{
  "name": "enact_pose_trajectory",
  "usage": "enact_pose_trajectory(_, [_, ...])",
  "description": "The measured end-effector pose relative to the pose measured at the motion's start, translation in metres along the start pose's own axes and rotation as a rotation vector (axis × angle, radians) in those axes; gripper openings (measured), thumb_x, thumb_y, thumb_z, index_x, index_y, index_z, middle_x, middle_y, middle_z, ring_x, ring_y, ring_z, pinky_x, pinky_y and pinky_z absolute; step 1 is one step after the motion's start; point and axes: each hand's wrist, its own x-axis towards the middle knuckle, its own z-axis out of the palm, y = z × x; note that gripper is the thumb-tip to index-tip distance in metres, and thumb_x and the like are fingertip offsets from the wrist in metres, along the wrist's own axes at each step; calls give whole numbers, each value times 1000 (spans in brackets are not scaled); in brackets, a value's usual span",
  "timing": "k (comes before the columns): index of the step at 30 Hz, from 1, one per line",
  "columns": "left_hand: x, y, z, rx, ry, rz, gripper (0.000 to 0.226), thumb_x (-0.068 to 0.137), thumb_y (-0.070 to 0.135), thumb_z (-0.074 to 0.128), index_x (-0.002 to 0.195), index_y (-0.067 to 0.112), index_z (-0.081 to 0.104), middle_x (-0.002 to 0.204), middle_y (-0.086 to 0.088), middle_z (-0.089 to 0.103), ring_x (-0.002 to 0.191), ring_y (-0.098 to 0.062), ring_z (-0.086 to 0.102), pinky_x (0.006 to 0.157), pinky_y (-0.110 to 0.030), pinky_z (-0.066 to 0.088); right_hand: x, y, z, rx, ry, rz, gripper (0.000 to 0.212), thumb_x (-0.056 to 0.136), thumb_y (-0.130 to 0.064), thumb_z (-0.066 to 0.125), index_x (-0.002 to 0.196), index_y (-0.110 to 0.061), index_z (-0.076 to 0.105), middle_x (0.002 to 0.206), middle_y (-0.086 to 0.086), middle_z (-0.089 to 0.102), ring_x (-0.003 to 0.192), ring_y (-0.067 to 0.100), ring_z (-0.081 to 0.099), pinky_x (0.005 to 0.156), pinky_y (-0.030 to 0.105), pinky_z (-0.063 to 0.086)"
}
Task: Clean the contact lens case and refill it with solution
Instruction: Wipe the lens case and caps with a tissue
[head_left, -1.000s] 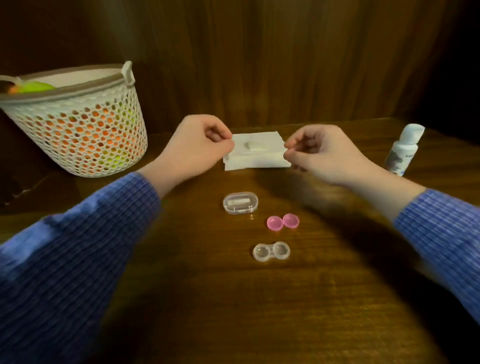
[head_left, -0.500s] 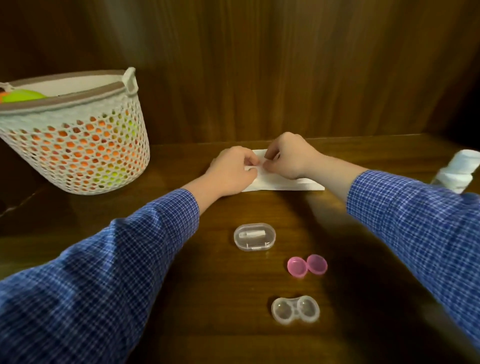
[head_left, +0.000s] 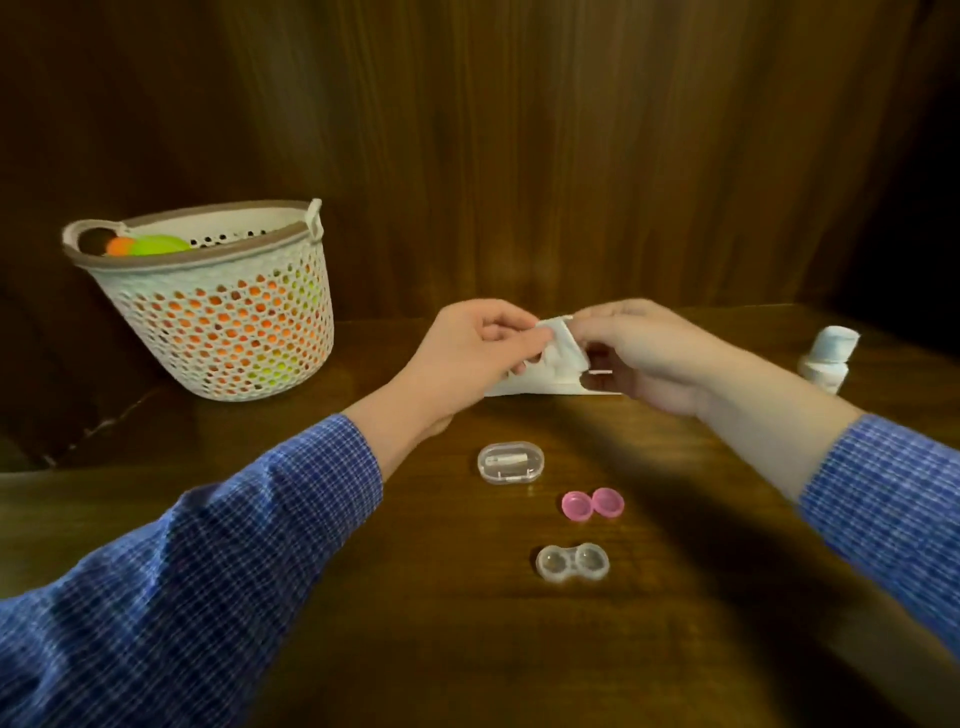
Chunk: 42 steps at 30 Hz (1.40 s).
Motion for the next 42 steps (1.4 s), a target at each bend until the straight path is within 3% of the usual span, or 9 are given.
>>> enact_pose_trajectory(6, [-69,14,28,-99,-10,-294,10,95,19,69,89,13,75,70,0,70,68,-11,65,63,-20,53,-77,31,16,78,-108,-6,29,86,-39,76,98,-14,80,93,2,78,81,11,71,69,25,54])
enact_pose_trajectory(9, [-90,19,39,-149,-34,-358,11,97,19,66,90,15,73,73,-1,71,71,-14,65,70,-26,54,-96,47,22,84,-44,-66,22,89,-23,77,94,-2,77,92,13,74,80,23,72,72,34,52])
enact_pose_trajectory(13, [-111,9,39,139,-4,-179,5,93,31,70,97,27,70,87,7,71,76,-10,67,65,-18,55,-111,55,20,-152,25,-229,9,91,-21,75,90,-13,78,81,-1,78,76,14,77,75,26,59])
enact_pose_trajectory(16, [-125,-11,30,366,-164,-47,31,87,41,75,115,38,62,110,18,62,98,-3,60,78,-19,51,-119,63,8,-425,7,-398,4,88,-21,76,90,-24,77,84,-18,76,86,0,72,74,12,54])
enact_pose_trajectory(20, [-126,-27,29,553,-349,61,49,83,47,76,129,39,60,118,27,54,110,9,50,84,-12,45,-123,78,1,-685,21,-543,13,86,-20,75,96,-27,79,94,-16,71,94,4,66,83,22,56])
enact_pose_trajectory(25, [-121,-28,31,578,-370,147,28,84,49,69,109,38,71,106,23,59,101,1,54,84,-22,51,-125,82,5,-898,-51,-694,18,87,-25,70,102,-22,79,102,-7,68,90,9,66,76,32,59])
enact_pose_trajectory(29, [-123,-28,34,557,-344,214,21,82,46,68,100,36,73,98,20,61,98,-3,57,80,-24,51,-121,86,7,-860,-92,-711,12,86,-19,76,97,-19,80,97,-3,66,88,11,65,73,32,56])
enact_pose_trajectory(36, [-126,-28,32,522,-316,326,13,81,33,75,91,24,77,83,14,64,84,-11,62,72,-25,50,-122,90,12,-813,-138,-752,13,86,-17,78,99,-16,81,98,-3,64,96,-9,57,87,4,41])
enact_pose_trajectory(42, [-127,-27,31,489,-296,337,9,79,28,77,86,22,78,79,10,65,76,-16,63,66,-29,50,-121,91,15,-817,-230,-719,22,86,-12,79,107,-19,81,98,-4,62,98,-4,58,96,11,42])
